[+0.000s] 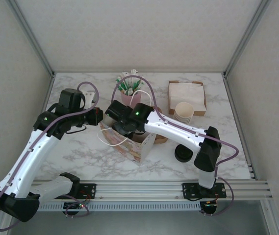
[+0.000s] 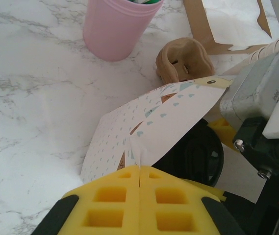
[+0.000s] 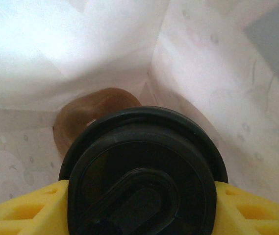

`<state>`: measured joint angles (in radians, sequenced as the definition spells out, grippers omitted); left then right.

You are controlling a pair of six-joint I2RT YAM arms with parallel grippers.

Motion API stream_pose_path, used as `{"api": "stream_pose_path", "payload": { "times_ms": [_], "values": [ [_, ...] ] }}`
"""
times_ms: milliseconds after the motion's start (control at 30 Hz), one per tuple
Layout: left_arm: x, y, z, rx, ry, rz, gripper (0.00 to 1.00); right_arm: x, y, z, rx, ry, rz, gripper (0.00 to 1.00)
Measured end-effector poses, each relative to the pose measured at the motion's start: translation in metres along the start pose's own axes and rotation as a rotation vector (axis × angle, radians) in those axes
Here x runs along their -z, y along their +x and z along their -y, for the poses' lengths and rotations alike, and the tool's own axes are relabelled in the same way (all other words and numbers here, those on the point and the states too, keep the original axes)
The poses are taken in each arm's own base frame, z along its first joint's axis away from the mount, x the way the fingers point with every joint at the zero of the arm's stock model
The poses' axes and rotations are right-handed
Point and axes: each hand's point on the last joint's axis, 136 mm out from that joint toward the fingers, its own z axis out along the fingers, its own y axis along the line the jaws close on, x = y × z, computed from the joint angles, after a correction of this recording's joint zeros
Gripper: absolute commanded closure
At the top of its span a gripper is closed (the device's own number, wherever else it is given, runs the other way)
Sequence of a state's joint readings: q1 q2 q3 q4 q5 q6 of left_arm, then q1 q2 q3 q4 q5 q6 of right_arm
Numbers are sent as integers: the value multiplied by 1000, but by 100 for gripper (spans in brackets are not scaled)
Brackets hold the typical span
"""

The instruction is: Pack the takeout coffee

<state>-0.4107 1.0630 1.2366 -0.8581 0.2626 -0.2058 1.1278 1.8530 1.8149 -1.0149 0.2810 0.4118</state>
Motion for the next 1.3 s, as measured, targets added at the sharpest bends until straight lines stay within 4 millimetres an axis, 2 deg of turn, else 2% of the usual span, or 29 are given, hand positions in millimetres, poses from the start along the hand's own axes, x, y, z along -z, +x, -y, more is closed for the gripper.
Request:
{"api": "stream_pose_path", "payload": {
  "times_ms": [200, 567, 833, 1067, 1300],
  "values": [
    [-3, 2, -2, -6, -12, -16, 100, -8, 15, -2, 13, -4, -49, 55],
    [-7, 1, -8, -5, -45, -17, 100, -13, 15, -7, 9, -25, -46, 55],
    [-8, 0, -11, -6, -60, -15, 100, -6, 18, -6, 51, -30, -63, 54],
    [-9, -1, -10, -7, -55, -12, 100, 8, 33, 0, 112, -23, -146, 54],
    [-9, -1, -10, -7, -55, -13, 99, 12, 37, -4, 121, -47, -179, 54]
  ]
}}
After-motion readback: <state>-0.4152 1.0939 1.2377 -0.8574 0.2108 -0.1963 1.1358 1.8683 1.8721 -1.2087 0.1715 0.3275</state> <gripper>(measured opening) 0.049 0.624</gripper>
